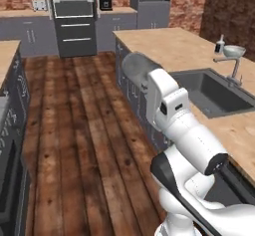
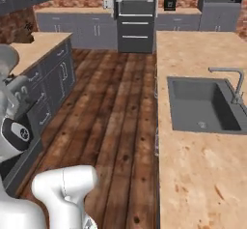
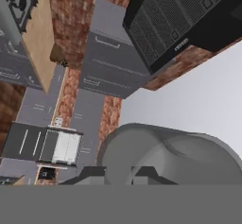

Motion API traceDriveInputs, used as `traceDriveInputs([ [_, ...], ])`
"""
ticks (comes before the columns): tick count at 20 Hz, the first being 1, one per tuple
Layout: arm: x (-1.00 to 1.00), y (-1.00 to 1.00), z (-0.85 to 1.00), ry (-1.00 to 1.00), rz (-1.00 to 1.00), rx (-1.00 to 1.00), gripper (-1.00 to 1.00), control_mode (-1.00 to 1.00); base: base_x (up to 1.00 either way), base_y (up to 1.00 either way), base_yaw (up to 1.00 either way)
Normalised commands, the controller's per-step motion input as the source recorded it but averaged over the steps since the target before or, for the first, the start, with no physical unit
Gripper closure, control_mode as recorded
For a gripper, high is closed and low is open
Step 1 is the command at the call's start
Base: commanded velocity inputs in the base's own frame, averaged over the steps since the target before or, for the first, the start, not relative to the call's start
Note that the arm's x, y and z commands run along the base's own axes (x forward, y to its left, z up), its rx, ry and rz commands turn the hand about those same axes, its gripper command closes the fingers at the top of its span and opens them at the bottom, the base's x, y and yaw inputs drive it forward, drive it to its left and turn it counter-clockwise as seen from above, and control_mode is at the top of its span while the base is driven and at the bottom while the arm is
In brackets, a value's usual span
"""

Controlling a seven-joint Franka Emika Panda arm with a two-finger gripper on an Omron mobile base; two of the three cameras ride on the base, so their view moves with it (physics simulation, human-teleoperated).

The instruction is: There is a bowl on the dining counter. Grab a lemon wedge from the fridge and place it in the bowl. Then get the liquor bottle and glass cup from the cabinet and place them next to the bowl.

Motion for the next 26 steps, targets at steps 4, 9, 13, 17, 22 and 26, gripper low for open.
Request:
traceDriveInputs([
  [4, 0.0, 0.0, 0.0, 0.0, 0.0, 0.0, 1.0, 1.0, -0.91, 0.23, -0.41],
  [9, 0.0, 0.0, 0.0, 0.0, 0.0, 0.0, 1.0, 1.0, -1.0, 0.01, -0.33],
  [13, 0.0, 0.0, 0.0, 0.0, 0.0, 0.0, 1.0, 1.0, -1.0, 0.0, -0.29],
  [17, 0.0, 0.0, 0.0, 0.0, 0.0, 0.0, 1.0, 1.0, -1.0, 0.0, -0.3],
  [22, 0.0, 0.0, 0.0, 0.0, 0.0, 0.0, 1.0, 1.0, -1.0, -0.28, -0.25],
  [26, 0.0, 0.0, 0.0, 0.0, 0.0, 0.0, 1.0, 1.0, -1.0, -0.6, -0.18],
])
